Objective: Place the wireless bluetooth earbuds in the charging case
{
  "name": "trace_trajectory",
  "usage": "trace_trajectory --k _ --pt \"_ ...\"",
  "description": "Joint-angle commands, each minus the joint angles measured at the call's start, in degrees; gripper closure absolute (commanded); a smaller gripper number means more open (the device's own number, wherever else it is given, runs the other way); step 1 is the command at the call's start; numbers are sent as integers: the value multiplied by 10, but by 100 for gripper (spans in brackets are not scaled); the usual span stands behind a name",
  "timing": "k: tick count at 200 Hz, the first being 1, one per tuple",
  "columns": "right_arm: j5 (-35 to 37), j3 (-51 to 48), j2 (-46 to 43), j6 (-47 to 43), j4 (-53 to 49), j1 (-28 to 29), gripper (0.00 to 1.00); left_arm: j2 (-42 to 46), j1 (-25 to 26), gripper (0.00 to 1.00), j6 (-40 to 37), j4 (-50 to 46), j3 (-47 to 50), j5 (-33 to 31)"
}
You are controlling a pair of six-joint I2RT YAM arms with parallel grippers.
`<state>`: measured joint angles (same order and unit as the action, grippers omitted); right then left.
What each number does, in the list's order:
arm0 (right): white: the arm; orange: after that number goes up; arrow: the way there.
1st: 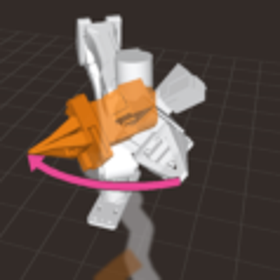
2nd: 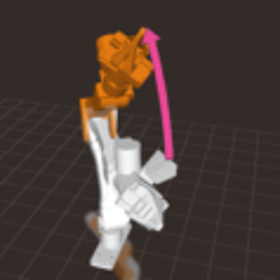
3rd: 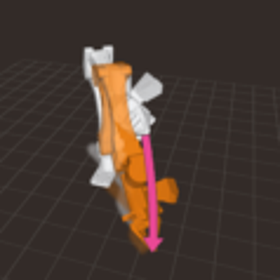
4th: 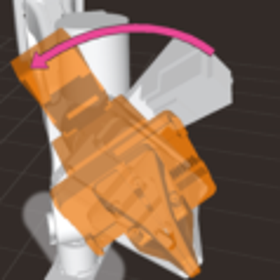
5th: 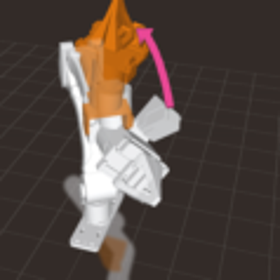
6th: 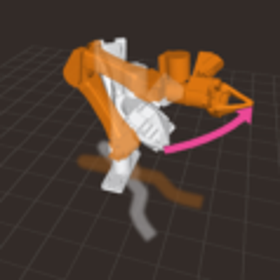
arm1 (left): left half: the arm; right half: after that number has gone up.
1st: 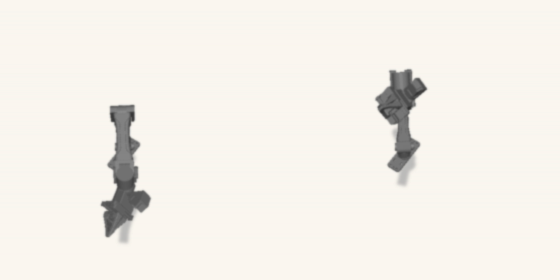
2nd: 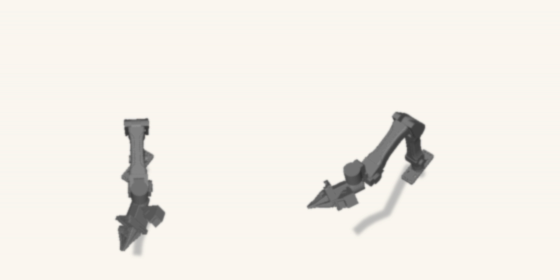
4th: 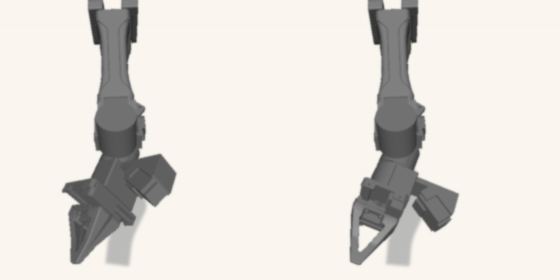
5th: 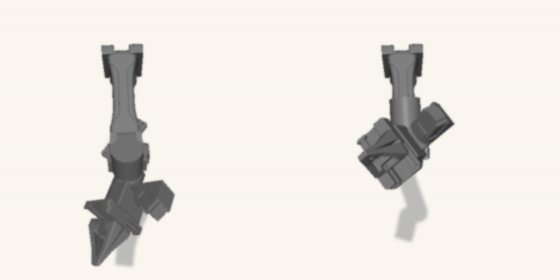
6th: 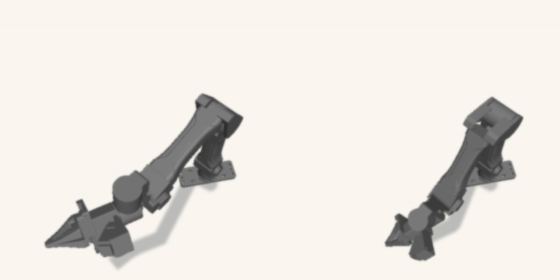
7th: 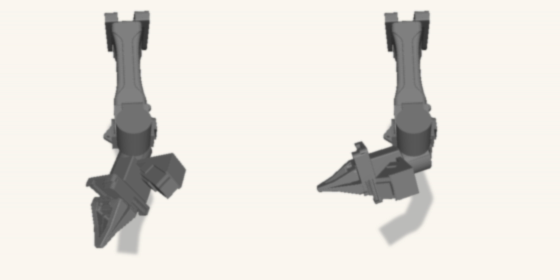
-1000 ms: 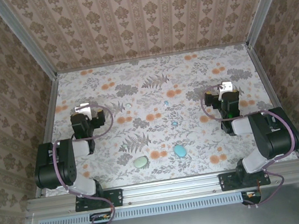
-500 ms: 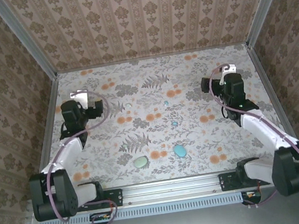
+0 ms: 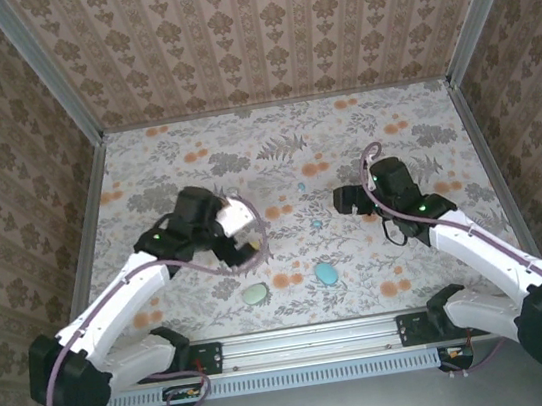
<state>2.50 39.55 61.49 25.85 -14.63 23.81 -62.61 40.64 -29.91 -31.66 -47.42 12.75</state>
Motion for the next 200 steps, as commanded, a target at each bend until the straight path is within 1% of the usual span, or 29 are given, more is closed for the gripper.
trace_trajectory --k 1,16,47,76,107,115,154,200 --pt "6 -13 -1 59 -22 7 6 2 48 2 -34 -100 11 -26" --pt "10 -5 5 70 -24 13 6 9 66 3 -23 -115 22 -27" --pt "21 40 53 64 -30 42 7 31 72 3 -32 -125 55 6" --pt "13 104 128 54 -49 63 6 22 83 3 -16 -90 78 16" --pt "7 143 179 50 -47 84 6 -13 108 4 -16 -35 102 -5" --pt "6 150 203 49 -45 89 6 -23 111 4 -21 -24 106 -6" --pt "-4 167 237 40 -51 113 6 -70 113 5 -18 -7 106 6" --pt "-11 173 250 33 -42 118 5 -80 130 6 -18 12 129 -2"
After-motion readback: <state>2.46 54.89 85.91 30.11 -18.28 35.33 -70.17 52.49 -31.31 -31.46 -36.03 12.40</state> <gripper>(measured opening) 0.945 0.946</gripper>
